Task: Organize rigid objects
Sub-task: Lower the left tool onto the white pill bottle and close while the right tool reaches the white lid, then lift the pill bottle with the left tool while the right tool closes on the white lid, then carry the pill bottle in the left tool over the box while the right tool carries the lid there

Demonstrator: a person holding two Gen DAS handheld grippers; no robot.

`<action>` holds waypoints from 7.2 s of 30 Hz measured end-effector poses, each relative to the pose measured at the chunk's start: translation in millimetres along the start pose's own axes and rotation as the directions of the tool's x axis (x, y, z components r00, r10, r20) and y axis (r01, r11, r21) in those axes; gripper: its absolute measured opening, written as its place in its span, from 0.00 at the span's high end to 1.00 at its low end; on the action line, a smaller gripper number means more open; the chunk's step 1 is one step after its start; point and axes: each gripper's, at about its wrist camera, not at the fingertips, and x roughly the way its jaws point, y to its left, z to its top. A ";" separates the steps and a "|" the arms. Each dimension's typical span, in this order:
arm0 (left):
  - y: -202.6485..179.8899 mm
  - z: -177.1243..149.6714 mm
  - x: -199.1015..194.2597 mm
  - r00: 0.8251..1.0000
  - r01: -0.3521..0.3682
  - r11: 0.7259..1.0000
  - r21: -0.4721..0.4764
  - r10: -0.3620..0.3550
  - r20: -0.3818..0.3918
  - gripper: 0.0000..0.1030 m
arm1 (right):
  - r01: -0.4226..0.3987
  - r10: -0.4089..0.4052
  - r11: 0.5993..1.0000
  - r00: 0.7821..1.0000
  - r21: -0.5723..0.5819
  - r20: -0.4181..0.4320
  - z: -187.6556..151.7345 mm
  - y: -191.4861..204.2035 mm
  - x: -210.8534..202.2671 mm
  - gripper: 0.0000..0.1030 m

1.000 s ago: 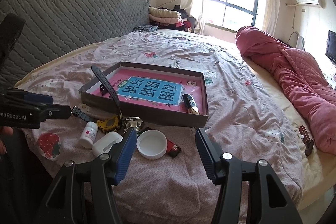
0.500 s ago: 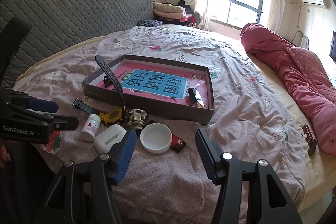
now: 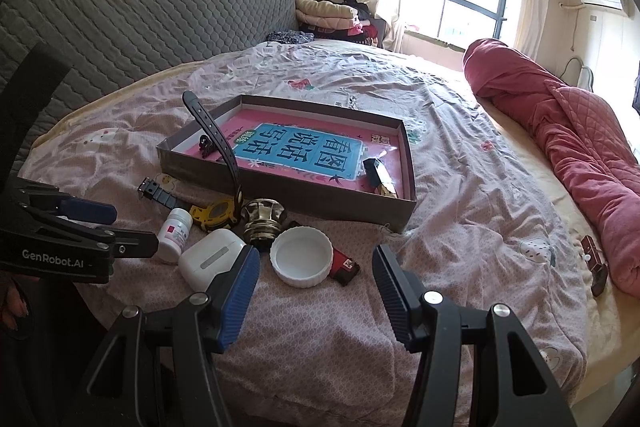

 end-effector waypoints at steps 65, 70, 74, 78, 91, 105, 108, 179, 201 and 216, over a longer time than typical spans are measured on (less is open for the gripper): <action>6.7 22.5 56.3 1.000 0.015 0.998 -0.069 -0.017 -0.020 0.66 | -0.013 0.001 0.994 0.992 -0.104 -0.123 -4.6 6.7 84.3 0.47; 10.7 20.9 52.6 0.999 0.038 0.996 -0.078 -0.039 -0.014 0.73 | -0.026 0.018 0.997 0.993 -0.069 -0.116 -3.1 -2.3 82.9 0.51; 12.0 19.3 49.4 0.999 0.052 0.996 -0.079 -0.053 -0.008 0.74 | -0.027 0.025 0.999 0.995 -0.029 -0.092 -0.2 -10.4 78.8 0.51; 10.4 17.5 45.7 0.998 0.069 0.995 -0.073 -0.069 -0.001 0.74 | -0.032 0.033 0.999 0.997 0.008 -0.071 2.5 -17.5 75.2 0.51; 1.9 16.0 25.0 0.995 0.086 0.995 -0.047 -0.084 0.048 0.74 | -0.044 0.048 0.994 0.998 0.098 -0.040 5.8 -35.4 68.7 0.52; 1.6 15.8 5.4 0.991 0.088 0.996 -0.022 -0.085 0.104 0.74 | -0.062 0.063 0.990 0.998 0.129 -0.006 10.3 -35.6 54.1 0.52; 0.6 16.8 0.1 0.989 0.088 0.996 -0.015 -0.086 0.118 0.74 | -0.058 0.059 0.990 0.998 0.131 -0.001 10.9 -33.5 50.1 0.52; 26.7 83.7 -25.3 0.955 0.050 0.999 -0.006 -0.046 0.292 0.74 | -0.002 -0.022 0.994 0.978 0.111 0.208 55.5 -23.9 1.5 0.51; 26.3 115.3 13.9 0.961 0.007 1.000 -0.019 -0.001 0.278 0.74 | -0.001 -0.035 0.988 0.974 0.157 0.222 63.6 -43.4 27.3 0.51; 15.1 119.1 35.0 0.962 0.014 0.999 0.033 -0.022 0.271 0.74 | -0.003 -0.038 0.989 0.964 0.151 0.265 85.5 -41.6 55.1 0.51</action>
